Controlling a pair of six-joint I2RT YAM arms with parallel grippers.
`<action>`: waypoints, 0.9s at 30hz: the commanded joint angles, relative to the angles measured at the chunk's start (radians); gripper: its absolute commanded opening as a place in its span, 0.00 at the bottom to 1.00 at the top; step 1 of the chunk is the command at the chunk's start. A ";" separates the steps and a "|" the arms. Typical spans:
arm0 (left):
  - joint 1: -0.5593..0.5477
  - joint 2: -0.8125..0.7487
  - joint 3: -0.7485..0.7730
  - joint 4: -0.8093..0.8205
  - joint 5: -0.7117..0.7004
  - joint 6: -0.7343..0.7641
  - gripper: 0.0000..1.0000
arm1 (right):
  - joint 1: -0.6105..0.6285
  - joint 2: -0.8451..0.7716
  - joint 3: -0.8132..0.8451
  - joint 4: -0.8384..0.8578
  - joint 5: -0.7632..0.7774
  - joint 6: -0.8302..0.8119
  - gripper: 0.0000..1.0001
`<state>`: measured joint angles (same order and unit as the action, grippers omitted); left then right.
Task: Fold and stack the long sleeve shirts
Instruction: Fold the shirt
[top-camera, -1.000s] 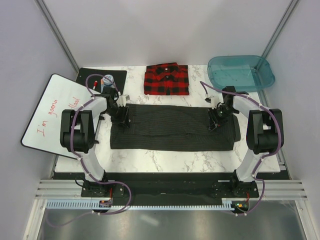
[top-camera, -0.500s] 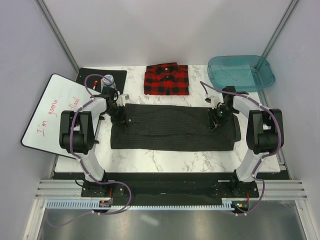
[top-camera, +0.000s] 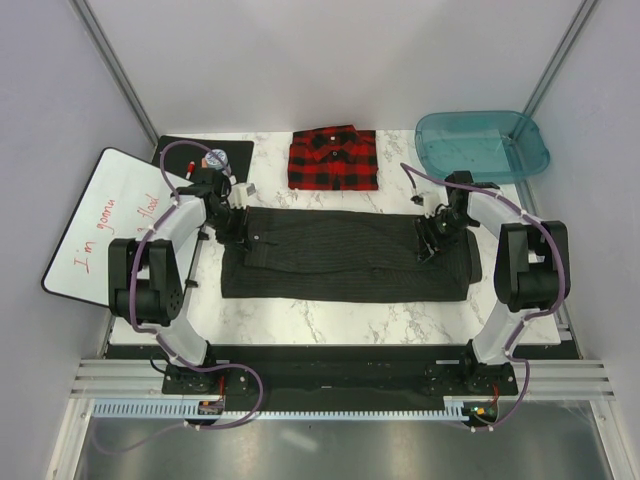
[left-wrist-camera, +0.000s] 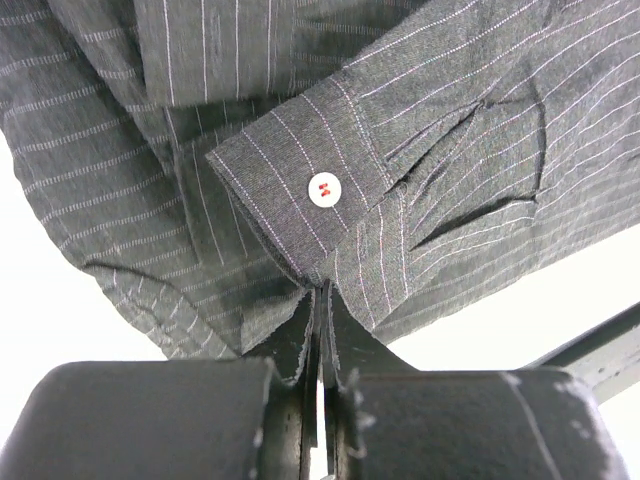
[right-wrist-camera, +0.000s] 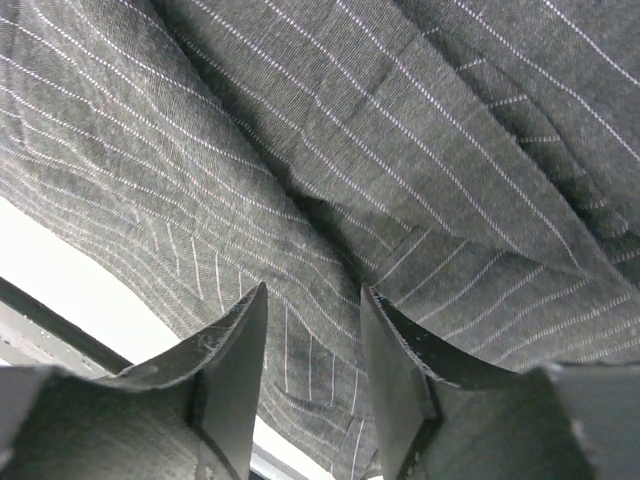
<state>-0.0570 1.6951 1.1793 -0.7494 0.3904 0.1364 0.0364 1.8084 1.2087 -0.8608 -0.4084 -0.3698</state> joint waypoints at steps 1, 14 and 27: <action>0.022 -0.049 0.034 -0.059 -0.042 0.078 0.02 | -0.001 -0.080 0.038 -0.037 0.010 -0.018 0.52; 0.039 -0.034 0.037 -0.088 -0.012 0.109 0.02 | -0.003 -0.117 -0.043 -0.070 0.022 -0.057 0.48; 0.037 -0.029 0.037 -0.088 0.028 0.092 0.02 | -0.084 -0.090 -0.112 -0.043 0.149 -0.139 0.45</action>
<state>-0.0227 1.6859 1.1847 -0.8322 0.3939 0.2081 -0.0227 1.7046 1.0992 -0.9073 -0.3073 -0.4728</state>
